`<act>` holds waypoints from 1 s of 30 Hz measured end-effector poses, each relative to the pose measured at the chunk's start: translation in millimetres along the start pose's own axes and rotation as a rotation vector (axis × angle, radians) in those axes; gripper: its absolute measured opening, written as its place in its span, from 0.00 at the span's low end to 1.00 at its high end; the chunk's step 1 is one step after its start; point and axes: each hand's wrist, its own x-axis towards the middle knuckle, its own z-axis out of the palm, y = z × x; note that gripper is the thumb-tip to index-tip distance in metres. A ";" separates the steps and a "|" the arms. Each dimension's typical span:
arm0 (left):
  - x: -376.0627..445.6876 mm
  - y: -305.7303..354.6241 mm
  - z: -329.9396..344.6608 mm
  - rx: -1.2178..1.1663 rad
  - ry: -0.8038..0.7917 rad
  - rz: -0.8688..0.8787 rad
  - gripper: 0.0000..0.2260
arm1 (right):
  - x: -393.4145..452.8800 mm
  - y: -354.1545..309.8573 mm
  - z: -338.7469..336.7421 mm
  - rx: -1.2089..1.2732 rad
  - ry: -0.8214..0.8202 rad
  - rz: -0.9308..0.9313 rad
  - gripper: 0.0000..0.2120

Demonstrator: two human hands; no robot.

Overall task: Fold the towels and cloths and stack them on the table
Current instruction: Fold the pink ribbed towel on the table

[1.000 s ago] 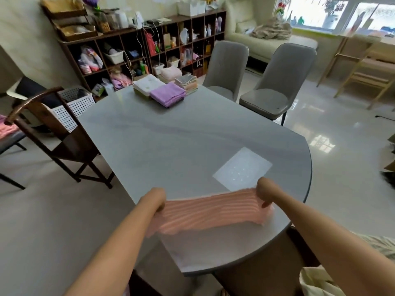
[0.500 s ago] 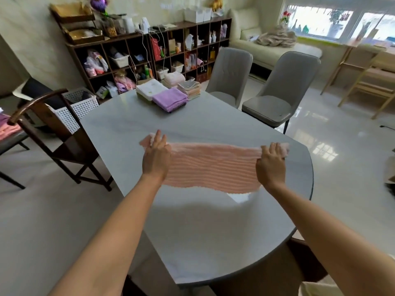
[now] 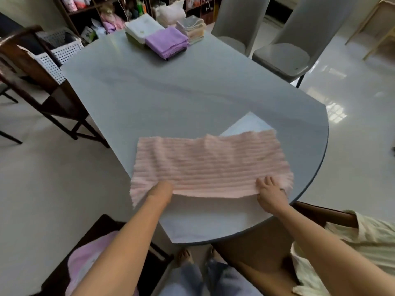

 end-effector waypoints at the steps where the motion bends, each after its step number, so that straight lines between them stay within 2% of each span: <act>1: 0.5 0.6 10.2 0.033 -0.054 -0.002 0.13 | -3.1 1.9 11.8 0.016 -0.060 -0.007 0.31; 4: 2.3 4.0 12.9 0.148 -0.126 -0.015 0.14 | -11.8 5.3 30.5 0.075 -0.076 -0.014 0.32; 7: 6.8 19.4 5.2 0.241 -0.185 0.041 0.16 | -19.7 9.0 32.5 0.109 0.068 -0.028 0.16; 8: 9.3 28.9 1.8 0.236 -0.149 0.081 0.13 | -20.8 10.1 26.9 0.138 0.137 -0.013 0.12; 10: 20.1 56.0 -5.5 0.161 -0.021 0.157 0.11 | -13.4 16.9 10.0 0.212 0.268 0.046 0.11; 13: 34.2 108.8 -20.4 0.048 0.089 0.281 0.14 | 11.6 36.0 -10.8 0.364 0.350 0.137 0.14; 15: 42.7 143.8 -24.6 0.024 0.113 0.363 0.15 | 26.9 54.4 -13.6 0.413 0.316 0.215 0.16; 18: 59.2 187.9 -24.7 -0.098 0.144 0.446 0.14 | 40.9 72.7 -5.9 0.400 0.273 0.303 0.13; 20: 72.7 211.4 -23.3 -0.182 0.163 0.472 0.15 | 43.2 70.6 7.1 0.417 0.256 0.335 0.13; 23: 90.3 242.2 -22.8 -0.183 0.213 0.533 0.17 | 36.8 66.3 24.1 0.489 0.236 0.379 0.12; 26: 104.0 276.0 -30.4 -0.031 0.318 0.689 0.15 | 37.6 87.2 25.7 0.645 0.189 0.414 0.08; 28: 118.0 294.5 -33.8 0.121 0.327 0.798 0.16 | 41.3 102.9 23.7 0.743 0.184 0.408 0.07; 30: 130.2 309.8 -31.9 0.229 0.320 0.830 0.16 | 41.7 113.9 23.5 0.796 0.198 0.404 0.06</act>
